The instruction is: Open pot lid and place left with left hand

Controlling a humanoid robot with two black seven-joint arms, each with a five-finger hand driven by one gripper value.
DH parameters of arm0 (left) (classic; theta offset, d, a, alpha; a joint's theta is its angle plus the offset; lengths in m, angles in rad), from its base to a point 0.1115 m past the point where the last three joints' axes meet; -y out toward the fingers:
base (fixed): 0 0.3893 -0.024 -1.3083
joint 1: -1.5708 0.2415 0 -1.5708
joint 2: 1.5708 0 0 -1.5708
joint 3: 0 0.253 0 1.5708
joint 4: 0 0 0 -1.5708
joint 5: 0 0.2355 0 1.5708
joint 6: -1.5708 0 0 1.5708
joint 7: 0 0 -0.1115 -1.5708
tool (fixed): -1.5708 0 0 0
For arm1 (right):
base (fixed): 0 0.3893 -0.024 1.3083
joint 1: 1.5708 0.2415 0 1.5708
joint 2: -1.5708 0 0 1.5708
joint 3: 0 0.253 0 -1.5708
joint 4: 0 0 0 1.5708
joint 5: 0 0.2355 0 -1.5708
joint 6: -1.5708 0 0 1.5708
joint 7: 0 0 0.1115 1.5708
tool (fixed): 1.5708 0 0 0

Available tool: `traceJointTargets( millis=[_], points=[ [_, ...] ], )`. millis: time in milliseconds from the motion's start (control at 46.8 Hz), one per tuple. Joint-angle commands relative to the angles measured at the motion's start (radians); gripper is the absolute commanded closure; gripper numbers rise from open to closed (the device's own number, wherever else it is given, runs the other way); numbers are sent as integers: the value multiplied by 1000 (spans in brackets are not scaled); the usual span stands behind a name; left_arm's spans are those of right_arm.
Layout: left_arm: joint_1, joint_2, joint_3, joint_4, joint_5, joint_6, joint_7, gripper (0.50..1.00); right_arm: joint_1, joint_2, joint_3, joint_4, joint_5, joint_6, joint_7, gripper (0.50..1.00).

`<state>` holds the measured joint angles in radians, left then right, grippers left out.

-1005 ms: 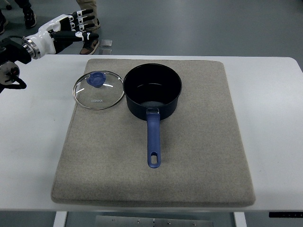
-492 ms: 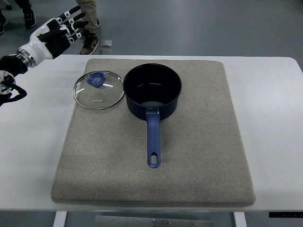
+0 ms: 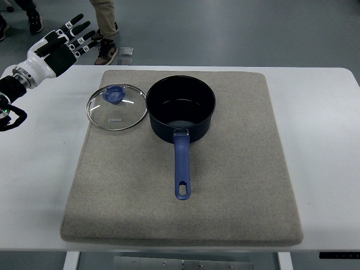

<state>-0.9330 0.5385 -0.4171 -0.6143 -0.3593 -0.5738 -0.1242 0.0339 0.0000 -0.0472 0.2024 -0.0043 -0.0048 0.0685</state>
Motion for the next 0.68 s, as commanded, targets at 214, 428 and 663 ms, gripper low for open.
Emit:
traceJointTargets(
  millis=[214, 428, 663],
  points=[
    [0, 1, -11, 1, -1, 0, 0, 508, -2, 0, 3, 0, 4, 0, 1, 583],
    [0, 1, -12, 1, -1, 0, 0, 508, -11, 0, -2, 0, 1, -4, 1, 583],
    [0, 1, -14, 2, -1, 0, 0, 508, -12, 0, -2, 0, -2, 0, -9, 583]
  ],
)
